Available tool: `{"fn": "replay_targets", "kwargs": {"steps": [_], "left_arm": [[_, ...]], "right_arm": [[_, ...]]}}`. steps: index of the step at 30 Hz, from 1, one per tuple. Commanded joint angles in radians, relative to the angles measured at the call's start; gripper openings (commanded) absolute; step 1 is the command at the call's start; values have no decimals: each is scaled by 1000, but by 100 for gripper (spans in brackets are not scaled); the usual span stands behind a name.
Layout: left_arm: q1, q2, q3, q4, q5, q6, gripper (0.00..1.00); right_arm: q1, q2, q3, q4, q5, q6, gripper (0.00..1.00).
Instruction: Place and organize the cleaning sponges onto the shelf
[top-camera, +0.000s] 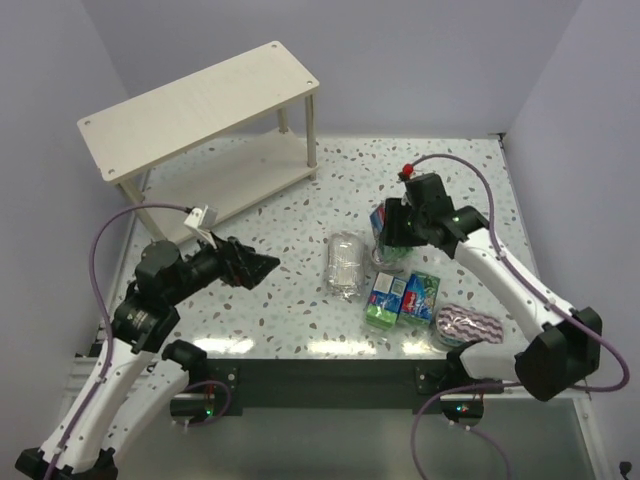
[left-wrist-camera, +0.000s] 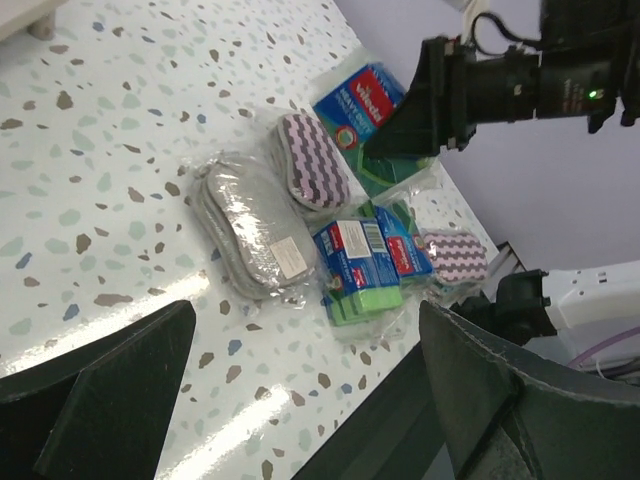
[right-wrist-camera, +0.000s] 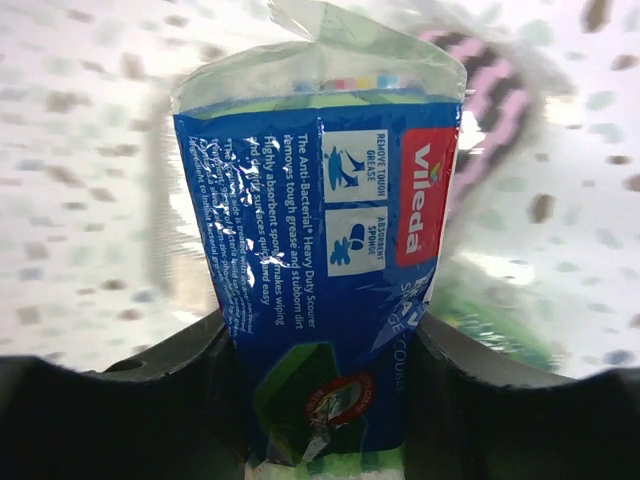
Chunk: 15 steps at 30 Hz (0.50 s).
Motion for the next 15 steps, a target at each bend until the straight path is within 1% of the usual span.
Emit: {"fn": "replay_targets", "kwargs": {"steps": [1, 2, 3, 4, 5, 6, 7, 8, 10, 11, 12, 13, 15], "left_arm": [[-4, 27, -63, 121, 117, -24, 100], [-5, 38, -81, 163, 182, -46, 100], [-4, 53, -103, 207, 215, -70, 100], [-4, 61, -147, 309, 241, -134, 100], [-5, 66, -169, 357, 275, -165, 100], [-7, 69, -186, 417, 278, -194, 100], [-13, 66, -212, 486, 277, -243, 100], [-18, 66, -223, 519, 262, -266, 100], [-41, 61, -245, 607, 243, -325, 100], [-54, 64, -252, 635, 217, -340, 100], [-68, 70, -253, 658, 206, -354, 100], [-106, 93, -253, 694, 192, -371, 100], [-154, 126, -249, 727, 140, -380, 100]], "right_arm": [[6, -114, 19, 53, -257, 165, 50], [6, -133, 1, 115, -304, 208, 50], [6, -148, -56, 169, -361, 248, 50], [6, -185, -93, 234, -473, 353, 50], [6, -202, -131, 369, -510, 412, 50], [6, -217, -207, 439, -547, 469, 50], [6, -249, -242, 500, -584, 566, 50], [6, -261, -295, 597, -596, 607, 50], [7, -286, -340, 685, -613, 705, 51], [6, -306, -378, 757, -619, 731, 51], [6, -312, -391, 789, -626, 757, 52], [6, -314, -398, 815, -635, 786, 52], [6, -311, -403, 842, -656, 805, 53]]}}
